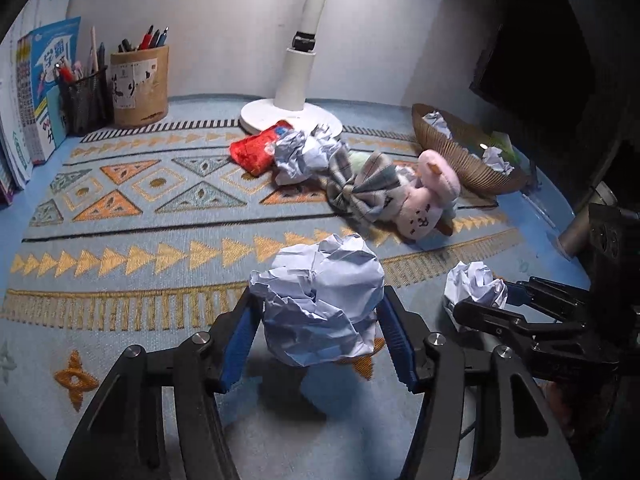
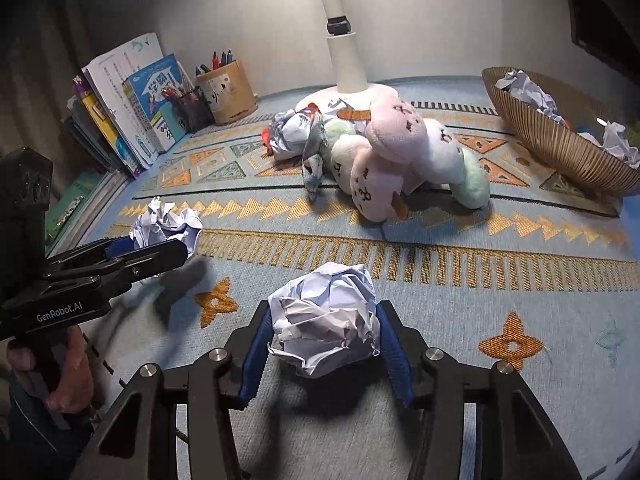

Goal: Organize objects
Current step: 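Carry both paper balls to the glass bowl and open both tools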

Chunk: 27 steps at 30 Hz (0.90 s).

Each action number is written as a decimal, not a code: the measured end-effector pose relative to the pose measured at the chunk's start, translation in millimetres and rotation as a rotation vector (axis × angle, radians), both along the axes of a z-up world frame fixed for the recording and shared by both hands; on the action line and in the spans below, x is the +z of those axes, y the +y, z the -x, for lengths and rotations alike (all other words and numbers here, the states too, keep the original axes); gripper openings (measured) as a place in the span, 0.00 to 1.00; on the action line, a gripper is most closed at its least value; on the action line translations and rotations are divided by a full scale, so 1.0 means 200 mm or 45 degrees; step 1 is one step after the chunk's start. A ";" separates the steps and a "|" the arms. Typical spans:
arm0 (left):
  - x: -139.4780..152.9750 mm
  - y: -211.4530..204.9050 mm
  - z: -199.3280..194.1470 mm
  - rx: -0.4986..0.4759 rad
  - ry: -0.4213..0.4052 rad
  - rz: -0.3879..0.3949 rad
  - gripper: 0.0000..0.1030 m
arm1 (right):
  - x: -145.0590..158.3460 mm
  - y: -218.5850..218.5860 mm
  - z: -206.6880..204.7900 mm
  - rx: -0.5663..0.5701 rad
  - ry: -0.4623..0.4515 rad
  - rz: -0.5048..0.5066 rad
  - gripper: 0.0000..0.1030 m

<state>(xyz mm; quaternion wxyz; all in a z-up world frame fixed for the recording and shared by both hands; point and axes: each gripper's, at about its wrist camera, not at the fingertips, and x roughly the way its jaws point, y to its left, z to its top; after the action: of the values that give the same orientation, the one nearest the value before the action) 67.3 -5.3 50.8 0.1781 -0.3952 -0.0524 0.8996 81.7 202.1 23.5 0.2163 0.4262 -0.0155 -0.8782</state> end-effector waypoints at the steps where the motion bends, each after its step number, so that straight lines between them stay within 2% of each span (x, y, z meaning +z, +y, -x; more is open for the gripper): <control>1: 0.04 0.02 0.00 -0.011 0.019 -0.005 0.55 | 0.03 0.02 -0.01 -0.003 0.022 0.008 0.49; 5: 0.25 0.18 0.04 -0.074 0.138 0.028 0.55 | 0.23 0.17 -0.04 -0.050 0.169 0.033 0.49; 9: 0.46 0.43 0.14 -0.155 0.256 0.038 0.55 | 0.46 0.40 0.02 -0.172 0.296 0.020 0.49; 15: 0.65 0.80 0.42 -0.214 0.283 -0.014 0.55 | 0.73 0.84 0.22 -0.482 0.401 0.094 0.49; 18: 0.67 0.97 0.58 -0.229 0.255 -0.055 0.55 | 0.80 1.04 0.34 -0.639 0.408 0.185 0.49; 21: 0.63 1.09 0.73 -0.237 0.200 -0.101 0.55 | 0.78 1.18 0.47 -0.756 0.377 0.264 0.49; 24: 0.55 1.20 0.85 -0.232 0.158 -0.098 0.55 | 0.72 1.28 0.58 -0.814 0.337 0.324 0.50; 27: 0.46 1.29 0.93 -0.247 0.122 -0.078 0.55 | 0.65 1.30 0.66 -0.839 0.317 0.312 0.50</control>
<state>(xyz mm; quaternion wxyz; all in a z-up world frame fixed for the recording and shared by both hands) -118.4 253.1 143.8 0.2786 -0.3493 -0.0329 0.8940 -50.1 462.7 153.8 -0.0284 0.2593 -0.2306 -0.9374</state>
